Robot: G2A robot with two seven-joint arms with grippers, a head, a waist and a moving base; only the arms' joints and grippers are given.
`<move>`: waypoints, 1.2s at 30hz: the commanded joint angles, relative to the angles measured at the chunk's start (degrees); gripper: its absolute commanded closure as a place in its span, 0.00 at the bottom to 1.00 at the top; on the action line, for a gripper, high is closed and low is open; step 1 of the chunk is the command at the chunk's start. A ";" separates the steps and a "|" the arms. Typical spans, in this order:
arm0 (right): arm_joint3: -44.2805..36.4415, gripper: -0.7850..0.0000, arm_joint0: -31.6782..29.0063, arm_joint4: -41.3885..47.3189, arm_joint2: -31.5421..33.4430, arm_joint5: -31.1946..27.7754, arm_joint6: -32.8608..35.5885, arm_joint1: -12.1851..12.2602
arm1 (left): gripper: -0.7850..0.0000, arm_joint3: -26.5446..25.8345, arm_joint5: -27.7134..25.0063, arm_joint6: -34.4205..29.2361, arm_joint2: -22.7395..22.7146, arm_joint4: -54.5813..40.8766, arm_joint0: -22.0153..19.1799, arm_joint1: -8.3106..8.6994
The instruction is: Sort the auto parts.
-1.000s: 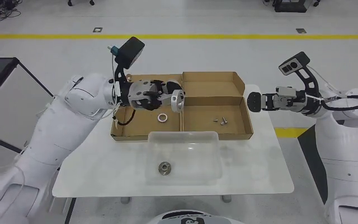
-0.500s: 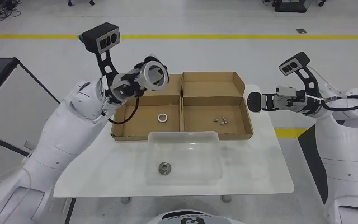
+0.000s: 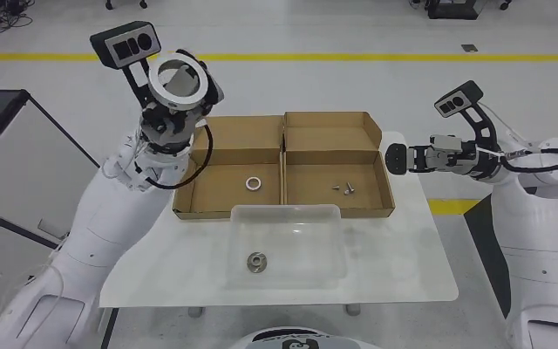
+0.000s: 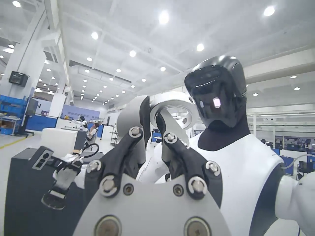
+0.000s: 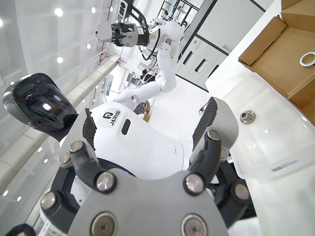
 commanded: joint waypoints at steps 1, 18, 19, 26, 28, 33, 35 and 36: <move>0.00 0.00 0.00 0.00 0.00 0.00 0.00 0.00 | 1.00 0.10 0.00 -2.04 -0.71 -2.75 0.45 -0.89; 0.00 0.00 0.00 0.00 0.00 0.00 0.00 0.00 | 1.00 7.35 2.45 -10.28 -4.49 16.56 0.18 -3.74; 0.00 0.00 0.00 0.00 0.00 0.00 0.00 0.00 | 1.00 7.11 2.52 -9.75 -4.56 16.98 0.35 -3.80; 0.00 0.00 0.00 0.00 0.00 0.00 0.00 0.00 | 1.00 4.10 0.00 -5.50 -3.08 7.71 1.52 -4.89; 0.00 0.00 0.00 0.00 0.00 0.00 0.00 0.00 | 1.00 2.89 0.00 -5.74 -3.24 3.45 1.72 -5.34; 0.00 0.00 0.00 0.00 0.00 0.00 0.00 0.00 | 1.00 1.19 0.00 -9.99 -4.82 -5.94 2.37 -6.82; 0.00 0.00 0.00 0.00 0.00 0.00 0.00 0.00 | 1.00 0.84 0.00 -10.19 -5.18 -6.96 2.52 -7.39; 0.00 0.00 0.00 0.00 0.00 0.00 0.00 0.00 | 1.00 0.69 0.00 -10.19 -5.36 -7.20 2.62 -7.65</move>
